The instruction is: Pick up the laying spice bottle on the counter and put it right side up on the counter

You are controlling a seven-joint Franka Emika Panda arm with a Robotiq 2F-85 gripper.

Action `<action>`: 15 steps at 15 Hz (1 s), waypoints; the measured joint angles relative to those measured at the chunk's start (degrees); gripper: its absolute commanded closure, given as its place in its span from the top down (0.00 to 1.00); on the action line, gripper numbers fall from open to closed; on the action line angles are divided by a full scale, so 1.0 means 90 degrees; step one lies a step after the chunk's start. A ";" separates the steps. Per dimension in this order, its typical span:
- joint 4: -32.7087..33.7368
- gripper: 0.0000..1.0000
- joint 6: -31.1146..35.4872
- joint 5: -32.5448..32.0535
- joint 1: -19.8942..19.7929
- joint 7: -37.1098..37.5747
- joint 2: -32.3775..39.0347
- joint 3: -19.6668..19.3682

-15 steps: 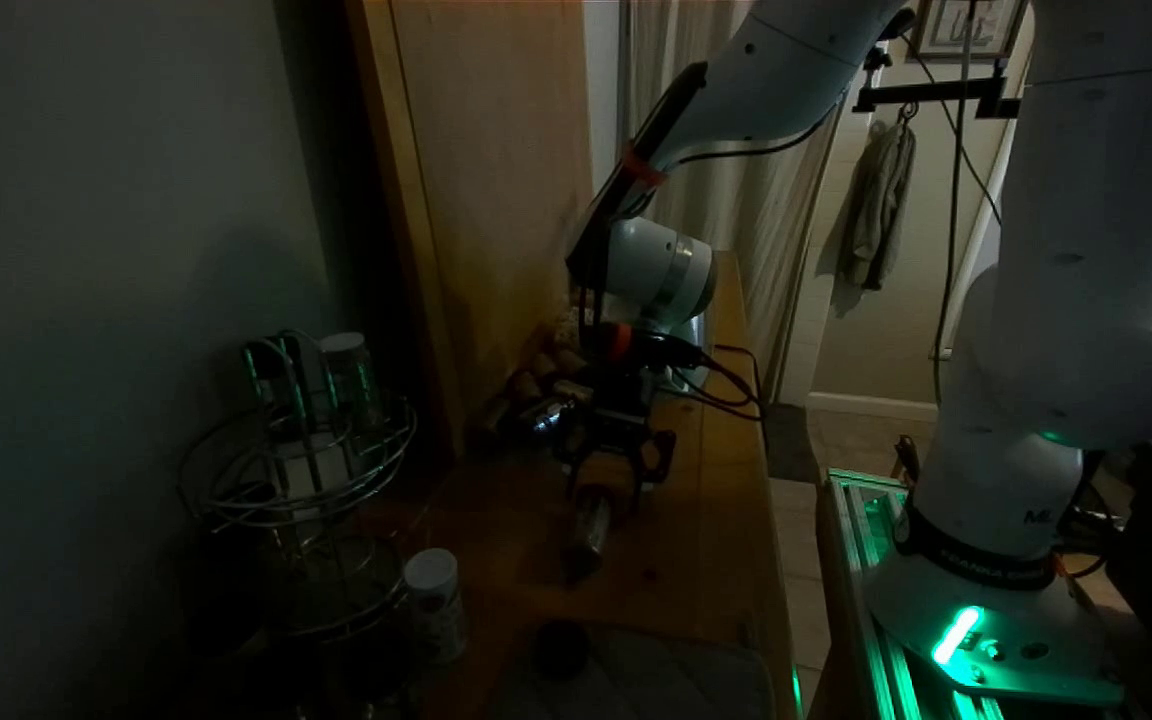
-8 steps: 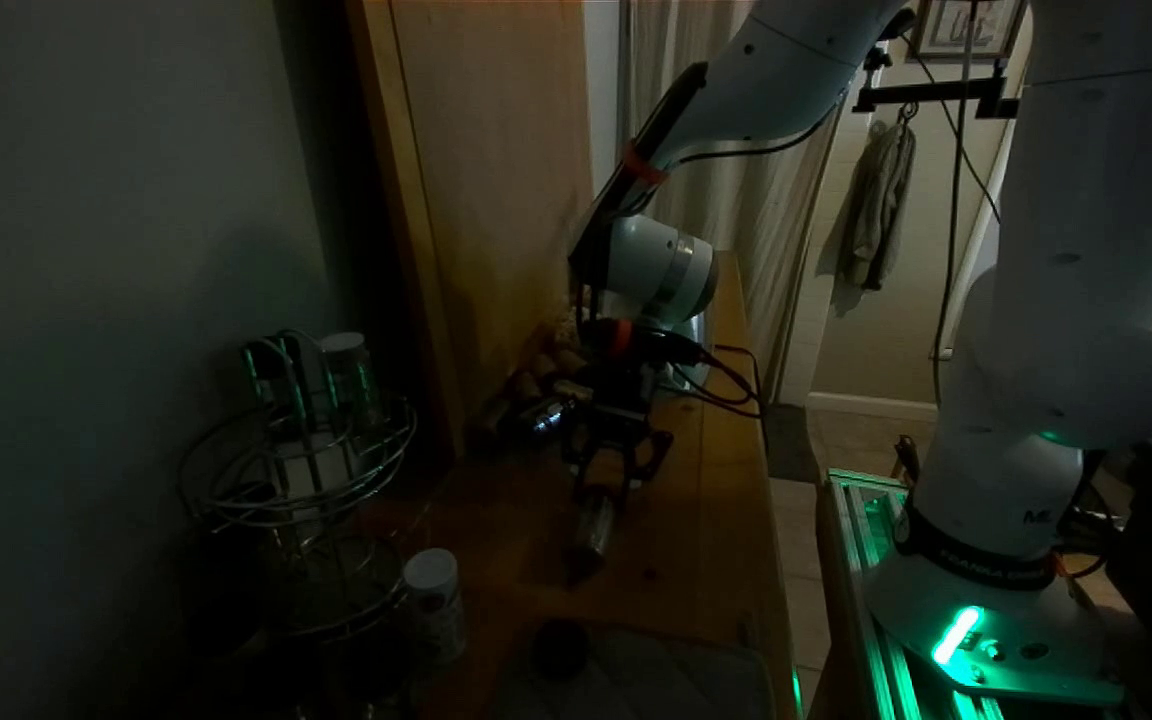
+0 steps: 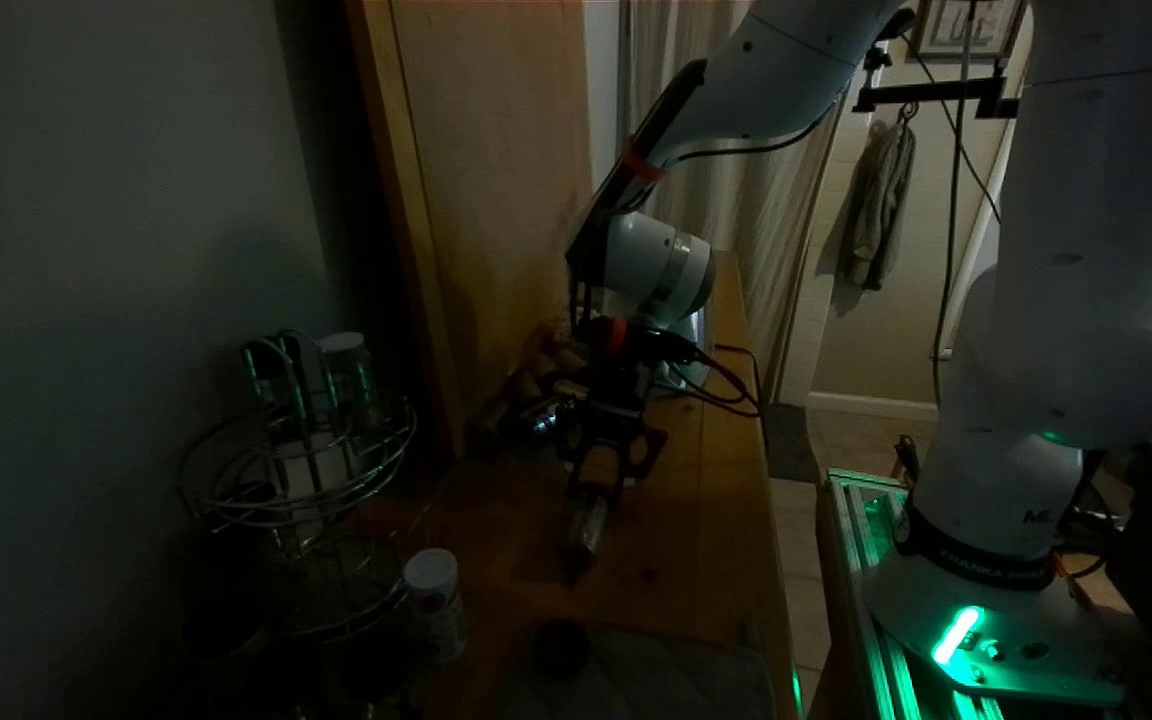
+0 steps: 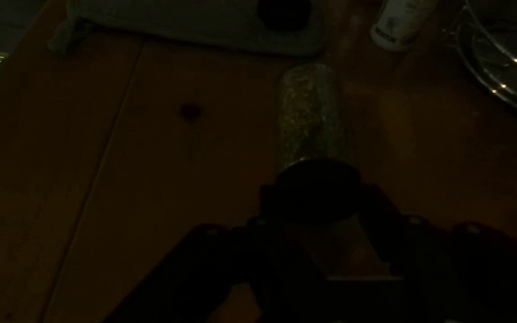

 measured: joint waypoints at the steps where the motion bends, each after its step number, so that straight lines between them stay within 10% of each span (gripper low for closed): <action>1: 0.0000 0.24 0.0102 -0.0038 0.0043 0.0084 -0.0061 0.0028; 15: -0.0125 0.24 0.1448 -0.3340 0.0693 0.3779 -0.1700 0.1216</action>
